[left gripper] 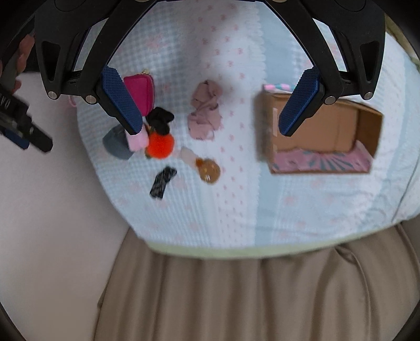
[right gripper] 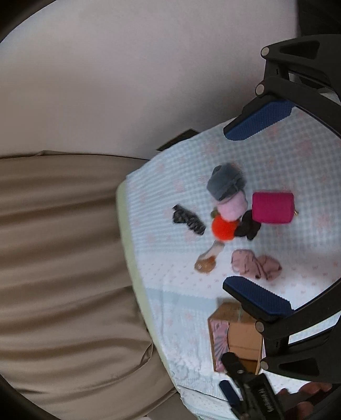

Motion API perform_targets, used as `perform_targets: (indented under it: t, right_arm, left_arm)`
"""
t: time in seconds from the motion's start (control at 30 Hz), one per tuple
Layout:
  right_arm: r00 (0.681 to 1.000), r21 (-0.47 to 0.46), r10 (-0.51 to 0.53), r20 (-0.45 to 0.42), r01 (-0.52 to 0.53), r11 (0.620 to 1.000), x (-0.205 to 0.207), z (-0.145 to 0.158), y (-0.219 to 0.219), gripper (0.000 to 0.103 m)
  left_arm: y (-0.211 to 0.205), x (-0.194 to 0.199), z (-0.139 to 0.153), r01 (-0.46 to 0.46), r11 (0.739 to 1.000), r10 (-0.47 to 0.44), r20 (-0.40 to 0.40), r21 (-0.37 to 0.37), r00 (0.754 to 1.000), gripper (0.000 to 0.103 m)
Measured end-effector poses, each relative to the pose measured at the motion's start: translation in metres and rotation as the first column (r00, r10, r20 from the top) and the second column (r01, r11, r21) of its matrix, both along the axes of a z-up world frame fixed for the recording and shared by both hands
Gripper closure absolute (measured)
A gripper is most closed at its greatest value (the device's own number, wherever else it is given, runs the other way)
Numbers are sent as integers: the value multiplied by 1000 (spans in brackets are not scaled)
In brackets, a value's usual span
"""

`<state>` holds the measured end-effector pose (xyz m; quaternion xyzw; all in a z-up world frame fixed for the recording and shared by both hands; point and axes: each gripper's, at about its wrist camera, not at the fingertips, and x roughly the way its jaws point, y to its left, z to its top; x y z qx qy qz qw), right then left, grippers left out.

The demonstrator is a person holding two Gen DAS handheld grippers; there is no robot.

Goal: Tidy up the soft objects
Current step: 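Grasp the pink-beige fabric with the left tool while the right tool grasps the grey fuzzy roll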

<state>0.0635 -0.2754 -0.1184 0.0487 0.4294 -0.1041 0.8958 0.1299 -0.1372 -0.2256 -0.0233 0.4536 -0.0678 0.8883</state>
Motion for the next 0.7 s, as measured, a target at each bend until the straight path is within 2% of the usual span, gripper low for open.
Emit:
perform_targets:
  t: [0.23,0.4,0.53,0.7]
  right_arm:
    - [997,34,-17,-77,20,999,47,-72,-65,0]
    - [993,79,-29,-116,39,996,75,-118,-97,0]
    - [987,130,-37,-159,58,990,93,-155,-113,0]
    - [979,199,-42,-201,83,976,108,-202,-124,0]
  left_arm:
    - [-26,40,-97,-38,999,41,-136,27,990,4]
    - [-30,59,-152,-44,997,58,-221,67,974,7]
    - [-28,67,-185,-54,996,73,-267,75,961,7]
    - [-32,75,-213,-38,995,62,-287,89,956,8]
